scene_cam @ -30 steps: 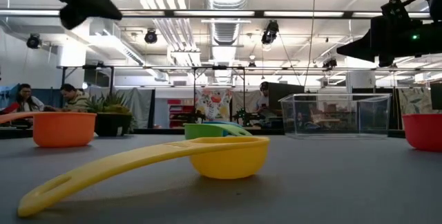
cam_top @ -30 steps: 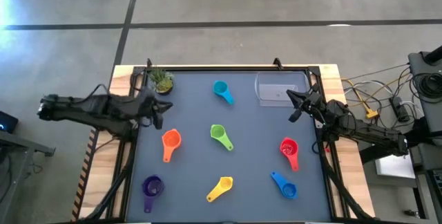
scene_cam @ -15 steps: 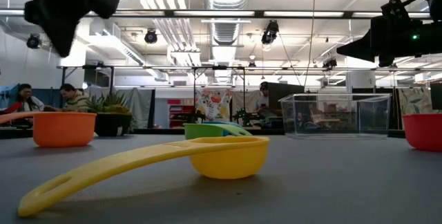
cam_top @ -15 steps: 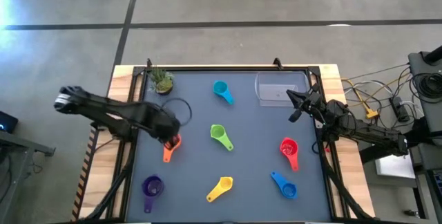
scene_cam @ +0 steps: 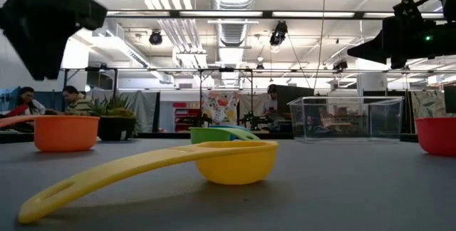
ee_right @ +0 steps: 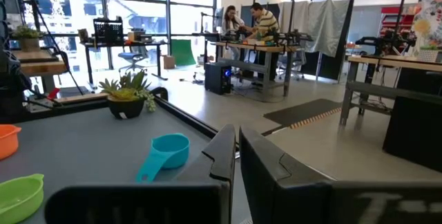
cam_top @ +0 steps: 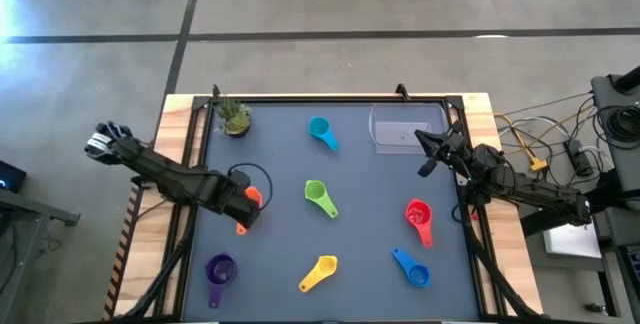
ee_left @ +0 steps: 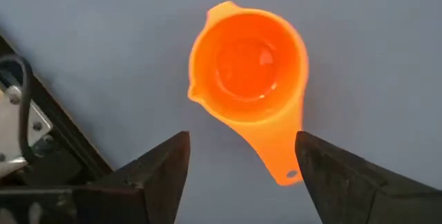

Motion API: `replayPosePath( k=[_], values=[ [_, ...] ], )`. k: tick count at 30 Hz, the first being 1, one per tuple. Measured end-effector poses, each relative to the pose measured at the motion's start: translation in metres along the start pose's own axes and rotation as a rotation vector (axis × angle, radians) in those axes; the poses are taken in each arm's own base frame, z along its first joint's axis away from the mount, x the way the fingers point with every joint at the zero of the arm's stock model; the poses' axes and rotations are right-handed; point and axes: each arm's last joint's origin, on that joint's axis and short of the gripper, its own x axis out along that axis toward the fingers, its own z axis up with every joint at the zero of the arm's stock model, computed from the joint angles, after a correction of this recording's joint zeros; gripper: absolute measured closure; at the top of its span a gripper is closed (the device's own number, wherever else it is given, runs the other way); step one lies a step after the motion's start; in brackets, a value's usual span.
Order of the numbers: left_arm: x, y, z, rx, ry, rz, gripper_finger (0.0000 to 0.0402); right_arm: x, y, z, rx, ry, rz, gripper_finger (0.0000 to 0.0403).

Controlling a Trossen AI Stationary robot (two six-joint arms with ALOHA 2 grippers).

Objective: Nest measuring cups in basket
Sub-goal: Stack the orange measuring cup on top of the violet measuring cup

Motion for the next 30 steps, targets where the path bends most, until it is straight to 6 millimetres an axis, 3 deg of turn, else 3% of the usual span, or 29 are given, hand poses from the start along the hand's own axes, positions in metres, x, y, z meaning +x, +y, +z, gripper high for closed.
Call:
replayPosePath(
  k=[6, 12, 21, 30],
  values=[
    [0.03, 0.017, -0.012, -0.14, -0.014, -0.133, 0.0168, 0.0, 0.0, 0.0, 0.0, 0.0, 0.0, 0.039],
    [0.048, 0.026, -0.017, -0.207, -0.003, -0.192, 0.0175, 0.0, 0.0, 0.0, 0.0, 0.0, 0.0, 0.039],
    [0.06, 0.032, -0.02, -0.348, -0.001, -0.163, 0.0188, 0.0, 0.0, 0.0, 0.0, 0.0, 0.0, 0.039],
    [0.058, 0.027, -0.016, -0.359, -0.064, -0.204, 0.0215, 0.0, 0.0, 0.0, 0.0, 0.0, 0.0, 0.039]
  ],
)
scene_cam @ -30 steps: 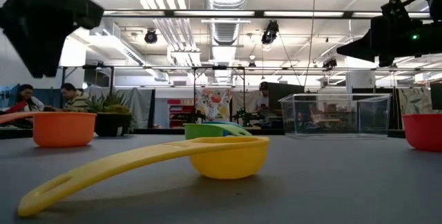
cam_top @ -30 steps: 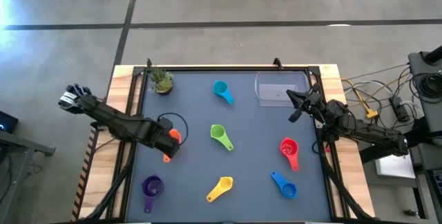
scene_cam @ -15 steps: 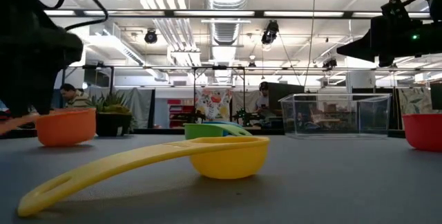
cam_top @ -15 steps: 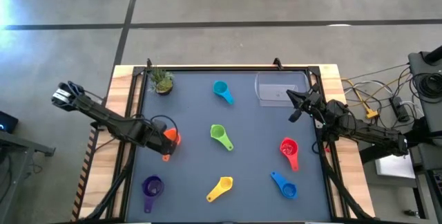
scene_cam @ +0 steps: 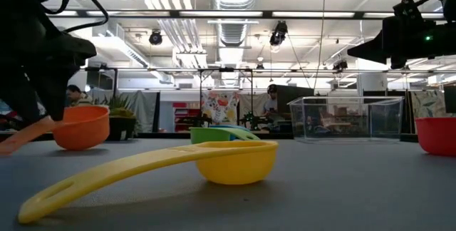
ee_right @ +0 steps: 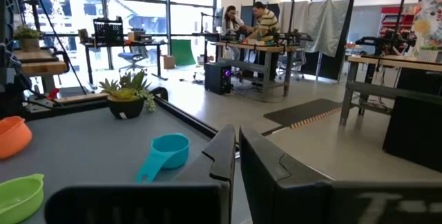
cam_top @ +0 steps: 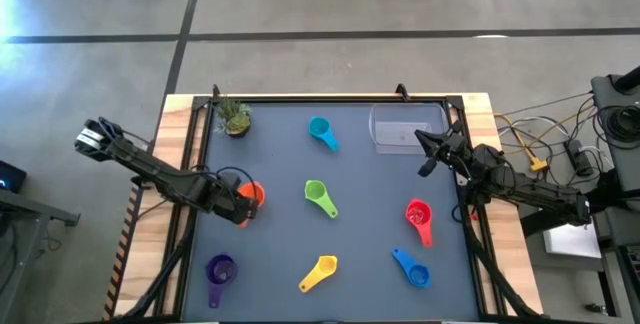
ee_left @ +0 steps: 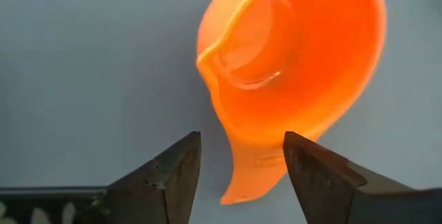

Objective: Nest measuring cups in basket
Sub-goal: Stack the orange measuring cup on top of the violet measuring cup

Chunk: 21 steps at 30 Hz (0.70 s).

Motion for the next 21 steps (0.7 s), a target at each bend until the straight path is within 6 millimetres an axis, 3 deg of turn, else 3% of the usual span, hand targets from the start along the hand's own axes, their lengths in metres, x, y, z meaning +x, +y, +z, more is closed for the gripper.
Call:
replayPosePath(
  k=[21],
  values=[
    [-0.0038, -0.0025, 0.0053, -0.037, -0.048, -0.046, 0.0224, 0.0, 0.0, 0.0, 0.0, 0.0, 0.0, 0.039]
  ],
)
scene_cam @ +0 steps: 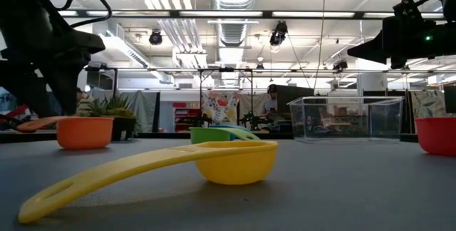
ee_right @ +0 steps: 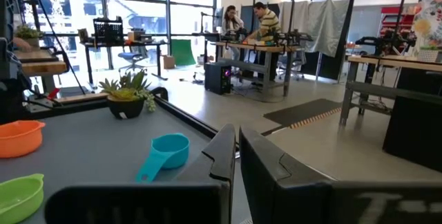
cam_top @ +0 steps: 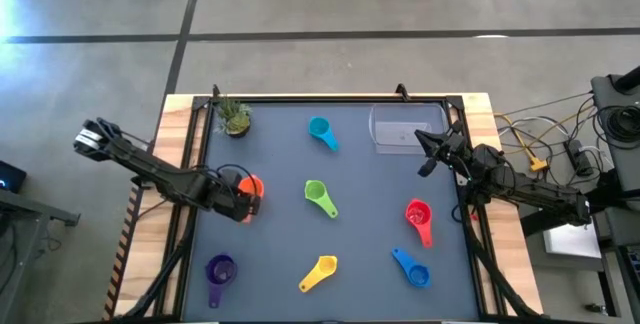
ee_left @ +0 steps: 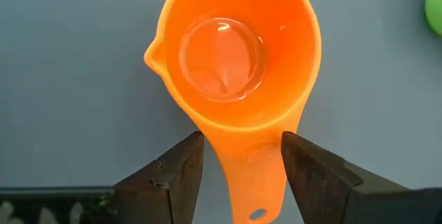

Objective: Nest measuring cups in basket
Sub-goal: Stack the orange measuring cup on top of the violet measuring cup

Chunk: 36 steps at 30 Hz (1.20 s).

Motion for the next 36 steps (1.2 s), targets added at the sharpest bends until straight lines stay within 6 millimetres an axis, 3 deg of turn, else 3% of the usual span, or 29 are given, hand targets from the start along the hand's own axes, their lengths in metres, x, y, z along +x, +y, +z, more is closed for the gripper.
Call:
replayPosePath(
  k=[12, 29, 32, 36],
  values=[
    [-0.015, 0.014, 0.011, -0.087, -0.096, 0.001, 0.0224, 0.0, 0.0, 0.0, 0.0, 0.0, 0.0, 0.039],
    [0.011, 0.016, 0.009, -0.09, -0.116, 0.152, 0.0227, 0.0, 0.0, 0.0, 0.0, 0.0, 0.0, 0.039],
    [0.014, 0.015, 0.008, -0.078, -0.117, 0.163, 0.0246, 0.0, 0.0, 0.0, 0.0, 0.0, 0.0, 0.039],
    [0.016, 0.012, 0.007, 0.002, -0.111, 0.177, 0.0311, 0.0, 0.0, 0.0, 0.0, 0.0, 0.0, 0.039]
  ],
)
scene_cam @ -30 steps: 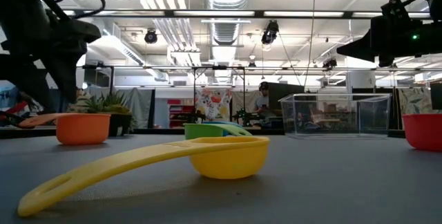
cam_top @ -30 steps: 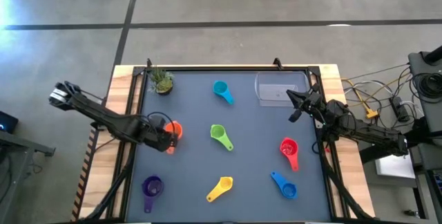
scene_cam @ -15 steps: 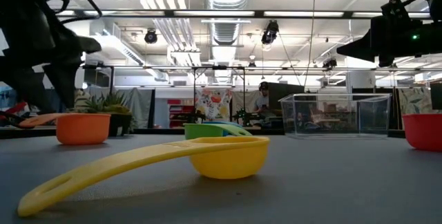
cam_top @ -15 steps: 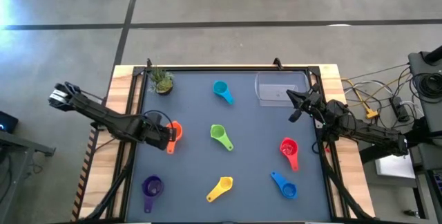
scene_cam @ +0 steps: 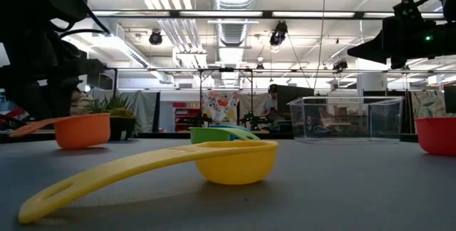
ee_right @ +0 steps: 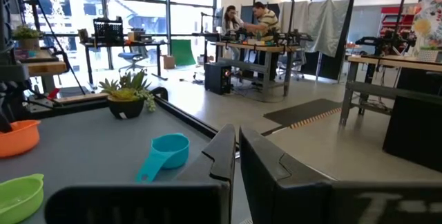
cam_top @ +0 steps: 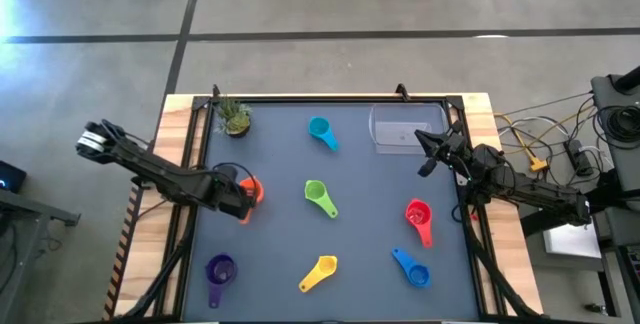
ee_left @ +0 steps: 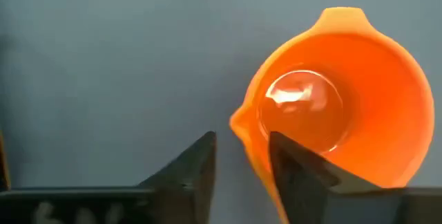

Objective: Nest measuring cups in basket
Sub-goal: Stack the orange measuring cup on top of the violet measuring cup

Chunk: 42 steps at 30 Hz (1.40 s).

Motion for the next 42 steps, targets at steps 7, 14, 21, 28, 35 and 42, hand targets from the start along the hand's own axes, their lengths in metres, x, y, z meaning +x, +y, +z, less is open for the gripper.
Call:
replayPosePath(
  k=[7, 14, 21, 28, 35, 42],
  values=[
    [-0.014, -0.016, 0.002, 0.159, 0.041, -0.044, 0.0394, 0.0, 0.0, 0.0, 0.0, 0.0, 0.0, 0.039],
    [-0.066, -0.04, 0.012, 0.229, 0.063, -0.114, 0.04, 0.0, 0.0, 0.0, 0.0, 0.0, 0.0, 0.039],
    [-0.135, -0.052, 0.003, 0.304, 0.16, -0.162, 0.04, 0.0, 0.0, 0.0, 0.0, 0.0, 0.0, 0.039],
    [-0.165, -0.044, -0.042, 0.284, 0.275, -0.141, 0.0401, 0.0, 0.0, 0.0, 0.0, 0.0, 0.0, 0.039],
    [-0.171, -0.031, -0.089, 0.217, 0.351, -0.155, 0.0401, 0.0, 0.0, 0.0, 0.0, 0.0, 0.0, 0.039],
    [-0.15, -0.032, -0.117, 0.203, 0.373, -0.011, 0.0401, 0.0, 0.0, 0.0, 0.0, 0.0, 0.0, 0.039]
  ],
)
